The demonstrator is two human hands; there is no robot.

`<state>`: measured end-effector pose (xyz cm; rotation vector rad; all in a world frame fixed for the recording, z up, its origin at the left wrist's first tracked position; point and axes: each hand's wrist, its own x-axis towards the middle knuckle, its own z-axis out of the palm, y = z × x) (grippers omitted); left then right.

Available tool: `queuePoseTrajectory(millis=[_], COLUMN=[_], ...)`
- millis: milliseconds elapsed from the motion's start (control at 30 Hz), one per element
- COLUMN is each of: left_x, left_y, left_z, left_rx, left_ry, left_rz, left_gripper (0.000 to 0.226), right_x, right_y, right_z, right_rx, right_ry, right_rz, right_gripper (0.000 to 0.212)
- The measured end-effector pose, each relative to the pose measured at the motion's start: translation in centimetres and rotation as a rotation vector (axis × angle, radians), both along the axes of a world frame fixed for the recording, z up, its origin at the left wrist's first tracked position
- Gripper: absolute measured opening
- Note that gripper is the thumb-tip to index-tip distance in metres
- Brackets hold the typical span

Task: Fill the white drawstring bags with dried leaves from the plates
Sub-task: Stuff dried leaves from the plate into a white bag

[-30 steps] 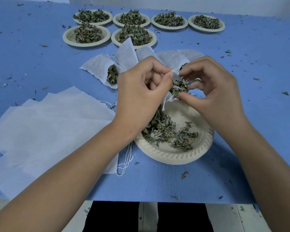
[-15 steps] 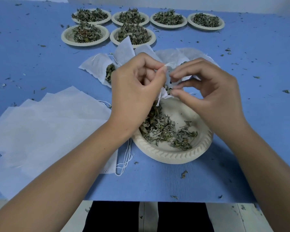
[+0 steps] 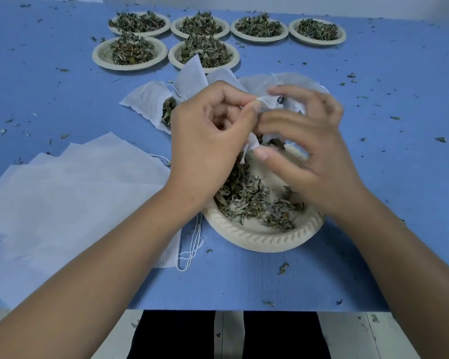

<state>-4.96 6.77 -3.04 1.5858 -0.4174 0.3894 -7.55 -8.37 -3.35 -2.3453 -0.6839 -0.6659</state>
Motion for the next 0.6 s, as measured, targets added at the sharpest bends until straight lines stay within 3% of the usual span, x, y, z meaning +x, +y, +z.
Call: queuePoseTrajectory(millis=[133, 267, 400, 533, 600], left_x=[0.2, 0.2, 0.1, 0.1, -0.1], left_y=[0.3, 0.3, 0.1, -0.1, -0.2], left_z=[0.3, 0.3, 0.1, 0.0, -0.1], left_rx=[-0.030, -0.043, -0.028, -0.001, 0.024], left_ry=[0.021, 0.027, 0.028, 0.020, 0.011], left_rz=[0.078, 0.076, 0.044, -0.018, -0.069], left_gripper=[0.013, 0.014, 0.012, 0.014, 0.013], right_x=[0.2, 0.6, 0.6, 0.5, 0.6], right_y=[-2.2, -2.7, -2.0, -1.5, -0.9], right_z=[1.2, 1.3, 1.0, 0.8, 0.5], right_rx=[0.032, -0.069, -0.044, 0.079, 0.029], right_ry=[-0.149, -0.095, -0.103, -0.104, -0.072], right_rz=[-0.049, -0.048, -0.021, -0.021, -0.019], right_gripper=[0.023, 0.021, 0.007, 0.005, 0.013])
